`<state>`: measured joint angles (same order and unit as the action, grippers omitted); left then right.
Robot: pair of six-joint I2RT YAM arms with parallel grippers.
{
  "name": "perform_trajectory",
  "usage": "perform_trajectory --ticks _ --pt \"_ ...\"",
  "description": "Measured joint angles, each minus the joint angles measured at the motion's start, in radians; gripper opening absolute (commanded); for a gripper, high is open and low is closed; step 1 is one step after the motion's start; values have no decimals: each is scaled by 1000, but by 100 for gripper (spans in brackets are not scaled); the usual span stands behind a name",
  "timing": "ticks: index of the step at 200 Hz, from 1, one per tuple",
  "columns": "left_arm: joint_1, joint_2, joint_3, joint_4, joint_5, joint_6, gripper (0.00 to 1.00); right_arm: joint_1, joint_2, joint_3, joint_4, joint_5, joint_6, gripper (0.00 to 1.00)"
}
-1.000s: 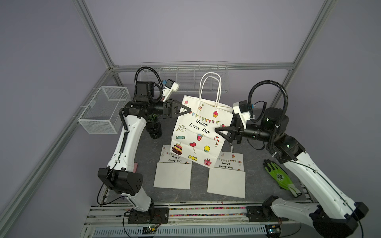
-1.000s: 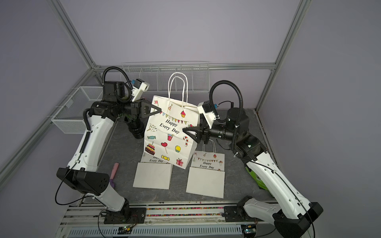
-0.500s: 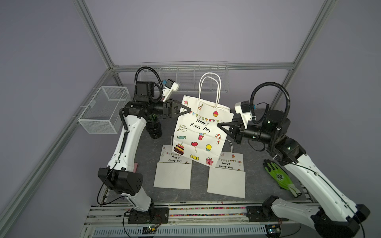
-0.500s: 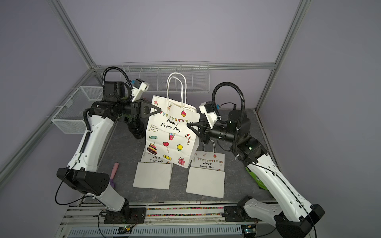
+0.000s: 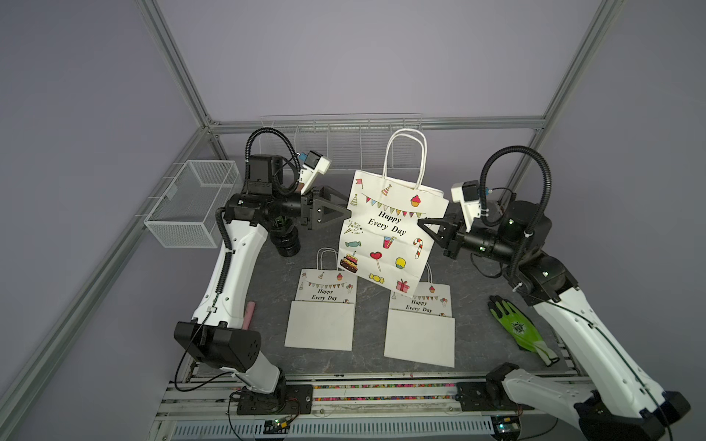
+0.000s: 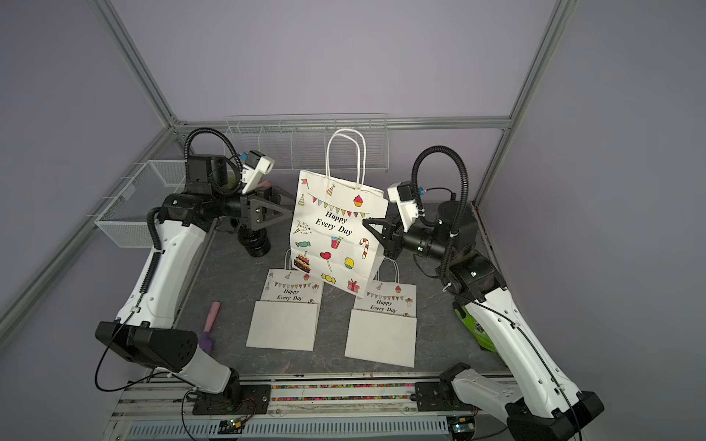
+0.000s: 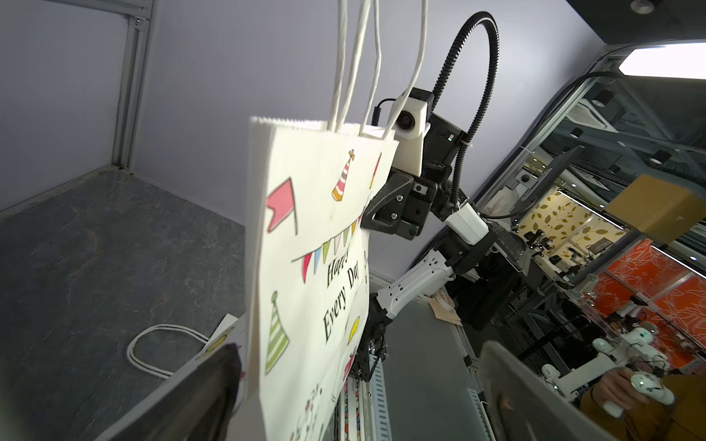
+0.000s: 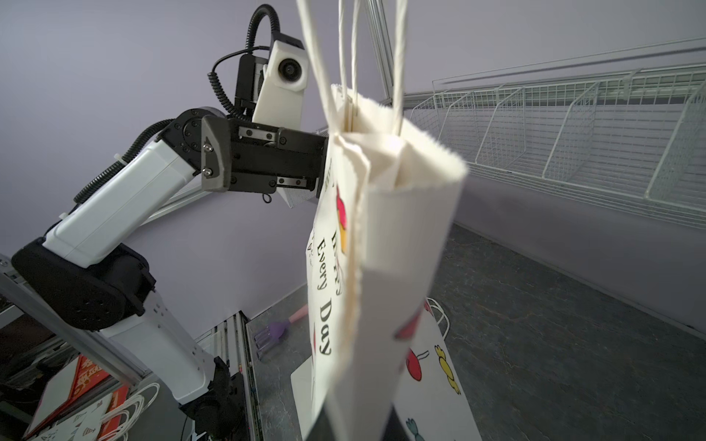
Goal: Put away the paper bag
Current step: Press the paper bag.
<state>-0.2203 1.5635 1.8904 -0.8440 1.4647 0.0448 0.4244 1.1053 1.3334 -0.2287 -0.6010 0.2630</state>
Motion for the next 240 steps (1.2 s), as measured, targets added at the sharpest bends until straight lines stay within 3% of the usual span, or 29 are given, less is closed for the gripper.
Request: perform_trajectory --ticks 17,38,72,132,161,188,216,240 --pt "2 -93 -90 61 -81 -58 98 -97 16 22 3 -108 42 6" --pt "2 -268 -306 228 -193 -180 98 -192 79 61 77 -278 115 7" --pt "2 -515 -557 386 -426 -306 98 -212 240 163 199 -510 227 7" --pt "8 -668 -645 456 -675 -315 98 -212 360 276 248 -801 280 7" --pt "93 -642 -711 568 -618 -349 98 -213 400 396 117 -886 178 7" --pt "155 -559 -844 833 -527 -513 98 -212 433 527 -73 -898 26 7" --pt "158 -464 -881 1085 -441 -687 98 -205 450 558 -79 -898 37 7" --pt "114 -473 -882 1216 -388 -726 98 -180 507 601 -52 -898 86 7"
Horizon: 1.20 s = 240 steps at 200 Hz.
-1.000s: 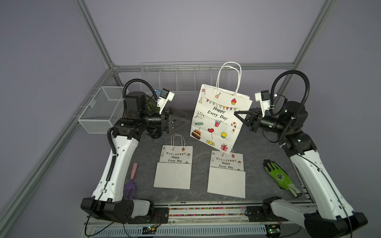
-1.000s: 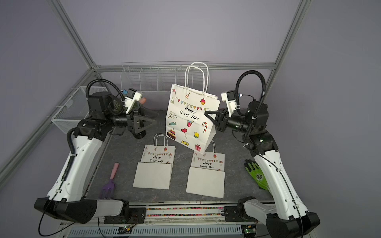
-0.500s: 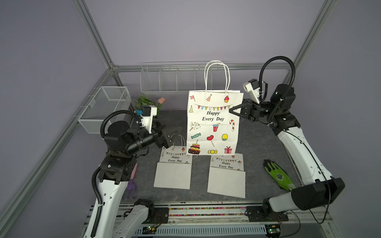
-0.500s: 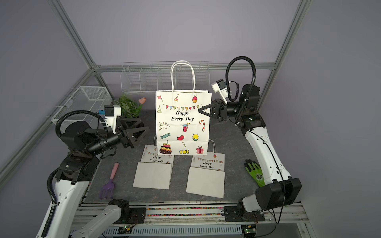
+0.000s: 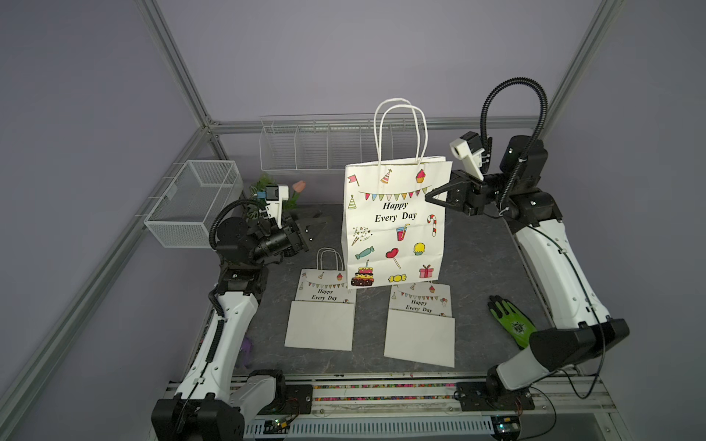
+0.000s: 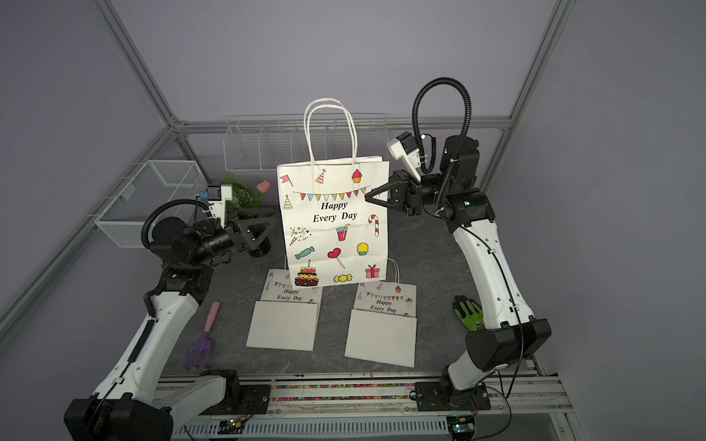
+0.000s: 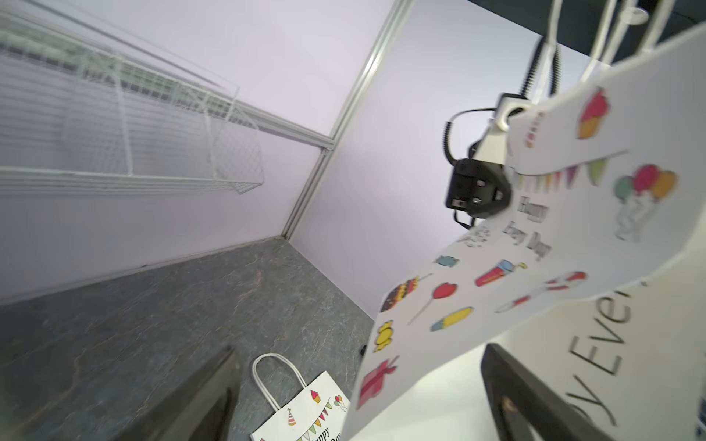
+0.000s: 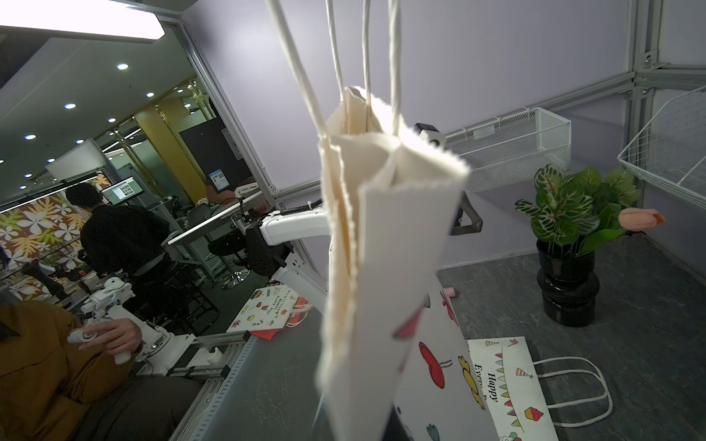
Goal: Put away the paper bag
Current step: Press the paper bag.
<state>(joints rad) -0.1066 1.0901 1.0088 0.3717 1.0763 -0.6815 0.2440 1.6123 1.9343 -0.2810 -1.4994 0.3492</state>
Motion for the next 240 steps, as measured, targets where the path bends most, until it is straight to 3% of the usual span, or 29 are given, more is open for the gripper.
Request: perform_trajectory --ticks 49,104,148,205,240 --pt "-75 -42 4 52 83 22 100 36 93 70 4 0 62 7" --pt "-84 -72 58 -312 18 298 99 41 81 177 -7 0 97 7" --pt "-84 -35 84 -454 -7 409 77 45 39 177 -7 0 100 7" --pt "-84 57 132 -383 66 367 58 68 41 172 -8 0 100 7" --pt "-91 45 132 -301 108 326 62 79 47 172 -8 0 109 7"
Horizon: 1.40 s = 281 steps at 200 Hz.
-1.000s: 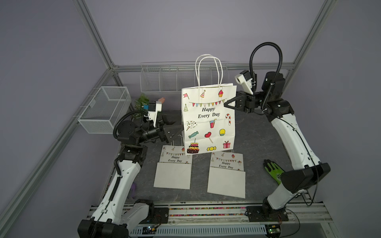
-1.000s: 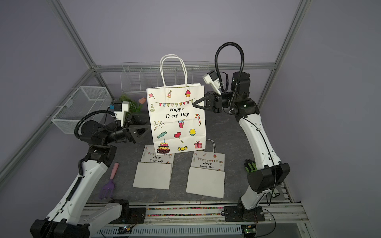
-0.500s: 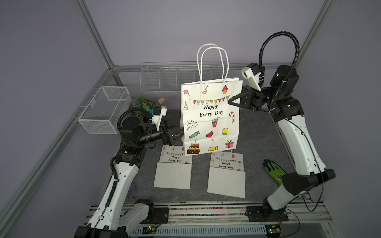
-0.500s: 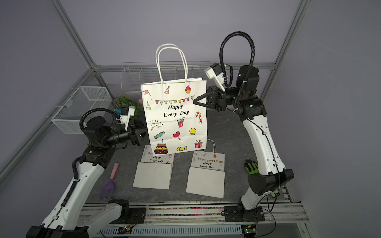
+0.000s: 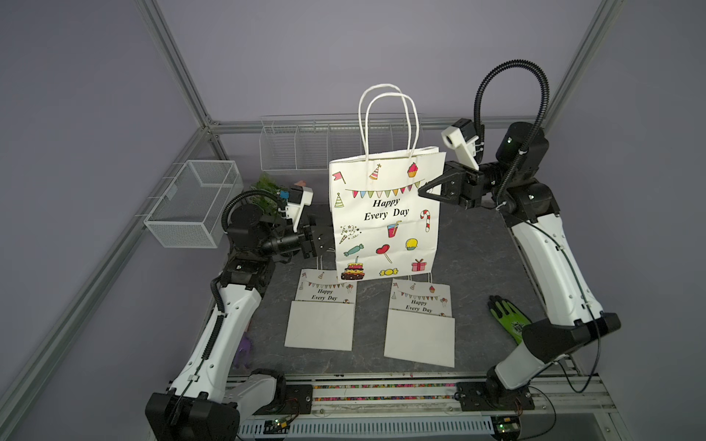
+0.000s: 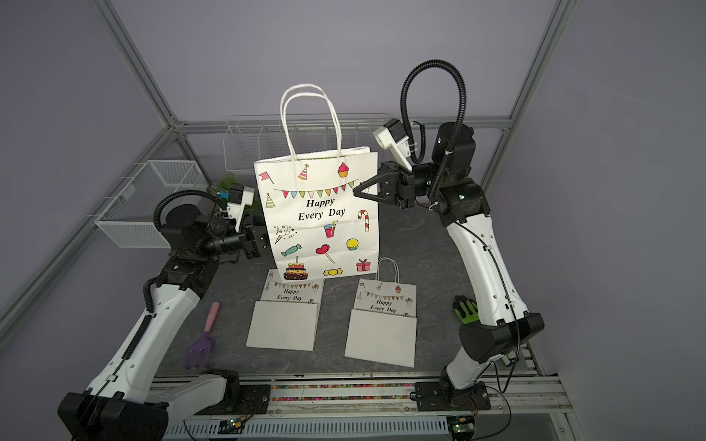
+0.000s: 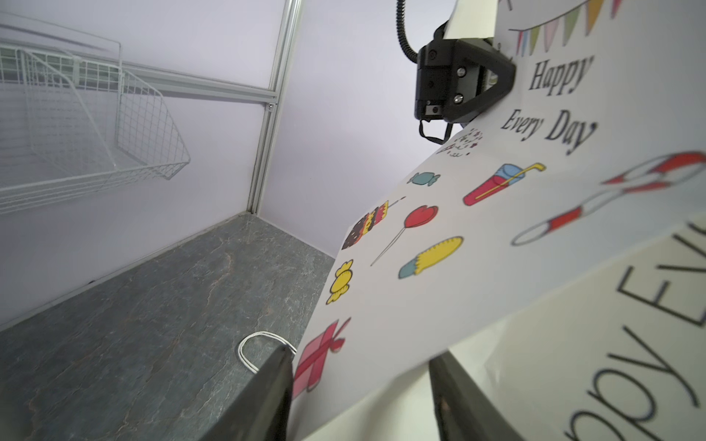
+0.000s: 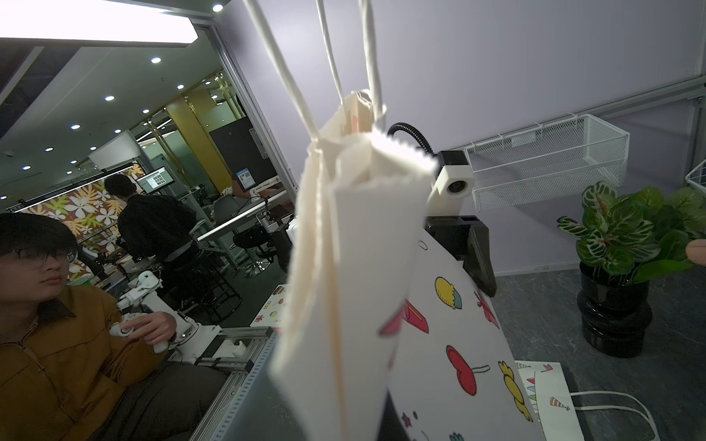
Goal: Put away the paper bag
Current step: Press the paper bag.
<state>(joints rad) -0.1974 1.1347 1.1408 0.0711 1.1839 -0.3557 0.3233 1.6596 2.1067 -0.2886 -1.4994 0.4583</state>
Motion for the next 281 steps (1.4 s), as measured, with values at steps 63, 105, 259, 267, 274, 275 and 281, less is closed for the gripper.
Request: perform_trajectory --ticks 63,105,259,267,274,275,281 --pt "-16 -86 33 -98 -47 27 98 6 16 0 3 0 42 7" --pt "-16 -203 119 -394 -360 112 98 -23 16 -8 23 6 87 7" --pt "-17 -291 -14 -330 -237 -199 100 -58 -14 -113 22 145 105 7" --pt "-19 -280 -26 -285 -218 -239 99 -58 -20 -116 20 146 100 7" --pt "-23 -270 -33 -257 -206 -266 98 -58 -24 -116 16 146 93 7" --pt "-23 -270 -34 -254 -206 -267 98 -58 -25 -116 16 145 93 7" --pt "-30 -262 -35 -239 -195 -287 97 -58 -28 -116 11 145 88 7"
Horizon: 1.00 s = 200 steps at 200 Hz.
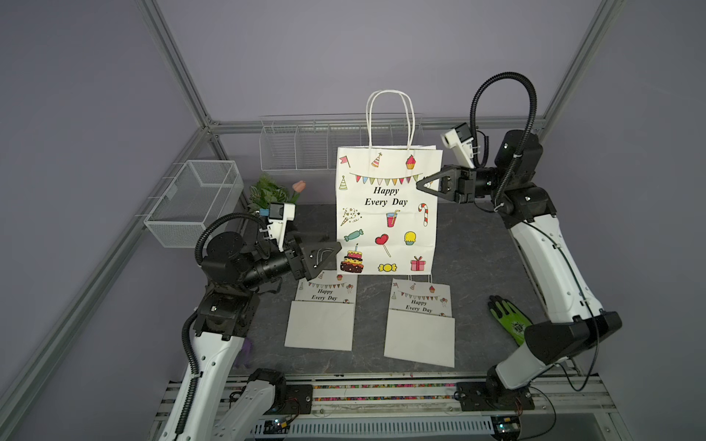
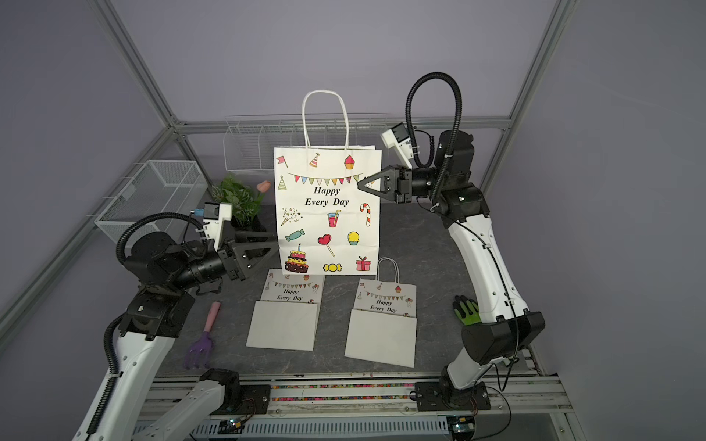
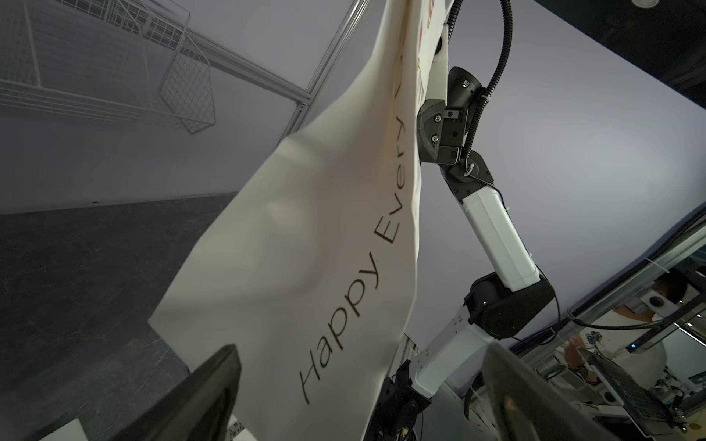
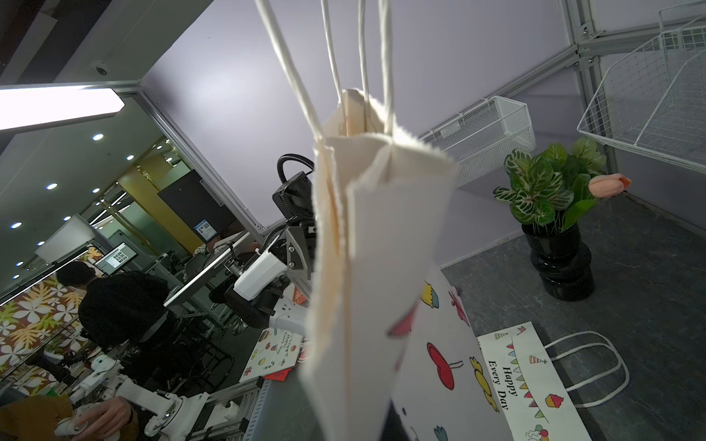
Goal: Put away the paper bag
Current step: Press the paper bag.
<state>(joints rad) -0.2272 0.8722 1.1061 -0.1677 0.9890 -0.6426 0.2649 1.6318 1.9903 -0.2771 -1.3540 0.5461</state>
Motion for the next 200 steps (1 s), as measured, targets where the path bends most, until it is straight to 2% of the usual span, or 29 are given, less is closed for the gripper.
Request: perform_trajectory --ticks 26,47,59,143,200 --pt "-54 5 10 35 31 -33 86 -1 -4 0 -15 0 -16 7" --pt "-117 6 32 16 39 -11 71 -3 -4 0 -29 0 -23 7" --pt "-142 6 39 -2 40 2 68 -5 -4 0 -35 0 -25 7" --pt "-182 33 59 -111 -6 69 67 -16 -4 0 -88 21 -61 7" --pt "-271 115 95 -122 -84 88 67 0 -3 39 -284 104 -205 7"
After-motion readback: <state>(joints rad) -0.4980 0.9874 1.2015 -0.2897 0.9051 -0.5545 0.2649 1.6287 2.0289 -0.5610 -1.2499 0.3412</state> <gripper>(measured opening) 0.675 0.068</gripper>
